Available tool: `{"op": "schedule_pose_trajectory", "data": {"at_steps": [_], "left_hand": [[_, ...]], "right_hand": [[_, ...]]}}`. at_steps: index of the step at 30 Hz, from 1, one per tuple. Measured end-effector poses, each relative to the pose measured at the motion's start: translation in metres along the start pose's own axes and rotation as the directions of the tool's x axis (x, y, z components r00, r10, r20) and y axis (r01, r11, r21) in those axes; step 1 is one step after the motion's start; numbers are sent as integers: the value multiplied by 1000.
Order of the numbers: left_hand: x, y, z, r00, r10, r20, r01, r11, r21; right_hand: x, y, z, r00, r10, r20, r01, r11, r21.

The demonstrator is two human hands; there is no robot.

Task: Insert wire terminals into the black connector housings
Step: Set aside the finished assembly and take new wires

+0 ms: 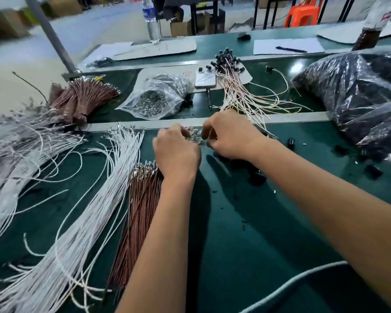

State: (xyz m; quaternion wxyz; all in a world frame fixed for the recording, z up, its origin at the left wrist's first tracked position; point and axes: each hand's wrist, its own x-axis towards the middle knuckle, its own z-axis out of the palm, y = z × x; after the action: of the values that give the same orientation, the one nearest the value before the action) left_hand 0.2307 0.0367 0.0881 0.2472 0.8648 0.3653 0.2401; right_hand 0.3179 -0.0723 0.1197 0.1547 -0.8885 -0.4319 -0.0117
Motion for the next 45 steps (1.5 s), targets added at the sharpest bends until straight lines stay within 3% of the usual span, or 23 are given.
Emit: {"op": "schedule_pose_trajectory", "data": {"at_steps": [4,11,14,19,21,22,23,24,25,27,29,30,31,32,33,35,37,39,45], "left_hand": [[6,-2,-15,999,15,28,-14,998,-58],[6,-3,-10,982,-133,137,169,939,-300],[-2,2,3,967,-143,212,214,908,-361],[-12,7,16,967,-114,228,199,895,-399],[-9,8,15,937,-152,314,309,781,-543],[-9,10,11,910,-161,382,388,653,-650],[-9,11,6,888,-149,435,447,503,-740],[-8,11,3,884,-121,451,461,377,-803],[-8,10,0,895,-97,435,443,312,-841],[-8,5,-10,923,-64,381,383,281,-880],[-6,-2,-22,931,-86,354,363,291,-885],[-4,-7,-29,934,-135,330,356,307,-883],[-1,-12,-37,935,-211,283,342,335,-878],[3,-18,-44,929,-299,217,322,367,-873],[8,-24,-51,913,-380,147,302,389,-870],[14,-35,-63,870,-491,53,269,381,-885],[17,-41,-72,842,-539,27,245,337,-909],[16,-47,-78,839,-544,10,236,347,-907],[11,-51,-77,909,-416,-16,253,582,-773]], "right_hand": [[4,-2,1,994,69,85,-50,977,-210],[7,6,3,993,58,107,-33,975,-219],[9,10,1,991,86,106,-65,980,-186],[10,8,-1,991,6,130,23,975,-219],[11,12,-1,998,22,65,-17,996,-90],[12,13,0,998,66,24,-68,995,67],[11,12,1,991,133,-3,-127,953,276],[11,8,3,978,208,-2,-180,850,495],[10,4,5,960,280,20,-221,710,669],[10,-4,9,932,352,91,-254,450,856],[11,-12,11,928,346,137,-246,292,925],[12,-18,12,936,328,129,-230,291,929],[12,-23,13,952,295,77,-195,395,898],[11,-29,16,976,217,5,-131,573,809],[9,-37,18,997,75,-33,-33,733,679],[2,-59,26,965,-257,60,204,872,445],[-2,-75,35,885,-425,187,359,882,306],[-2,-80,38,861,-467,203,412,873,262],[-1,-68,25,846,-528,78,498,833,242]]}}
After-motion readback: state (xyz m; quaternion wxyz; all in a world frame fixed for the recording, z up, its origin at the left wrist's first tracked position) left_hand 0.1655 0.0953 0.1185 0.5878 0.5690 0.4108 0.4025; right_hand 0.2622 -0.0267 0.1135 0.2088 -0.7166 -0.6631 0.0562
